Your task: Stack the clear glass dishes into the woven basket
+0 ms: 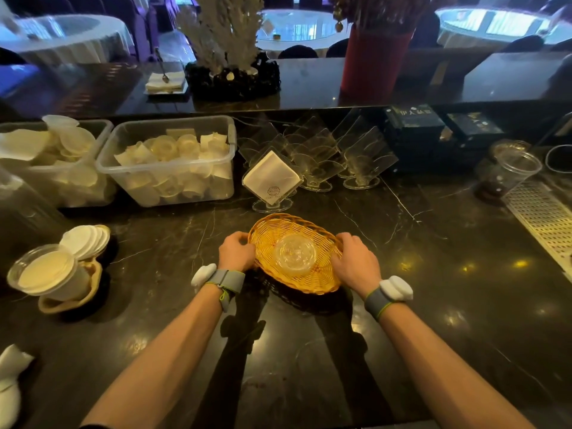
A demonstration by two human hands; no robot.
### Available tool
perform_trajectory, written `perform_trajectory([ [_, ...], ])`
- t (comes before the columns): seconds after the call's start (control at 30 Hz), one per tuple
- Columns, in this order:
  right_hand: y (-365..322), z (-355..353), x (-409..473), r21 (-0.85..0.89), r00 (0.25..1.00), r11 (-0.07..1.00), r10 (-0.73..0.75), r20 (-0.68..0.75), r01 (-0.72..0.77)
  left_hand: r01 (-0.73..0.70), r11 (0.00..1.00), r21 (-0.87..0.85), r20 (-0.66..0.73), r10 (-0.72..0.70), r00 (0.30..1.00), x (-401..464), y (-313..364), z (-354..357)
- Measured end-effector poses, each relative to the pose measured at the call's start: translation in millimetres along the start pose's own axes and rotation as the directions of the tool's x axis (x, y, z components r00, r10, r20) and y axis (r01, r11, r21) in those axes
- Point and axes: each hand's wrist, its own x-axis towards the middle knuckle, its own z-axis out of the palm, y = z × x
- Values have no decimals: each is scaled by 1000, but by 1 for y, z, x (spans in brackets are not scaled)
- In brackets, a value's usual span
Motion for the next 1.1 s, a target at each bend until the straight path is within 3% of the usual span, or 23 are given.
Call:
perform_trajectory([
  [0.27, 7, 6, 16, 246, 994, 964, 107, -12, -101, 143, 961, -238, -54, -160, 986, 11, 3, 21],
  [0.67, 14, 22, 31, 488, 974, 844, 213, 71, -221, 300, 886, -353, 10, -316, 949, 13, -11, 41],
  [1.0, 19, 25, 35, 457, 971, 857, 213, 106, -238, 329, 871, -364, 79, -323, 943, 12, -16, 40],
  [1.1, 15, 20, 31, 416, 976, 885, 214, 36, -209, 256, 936, -242, -31, -271, 962, 10, -17, 31],
])
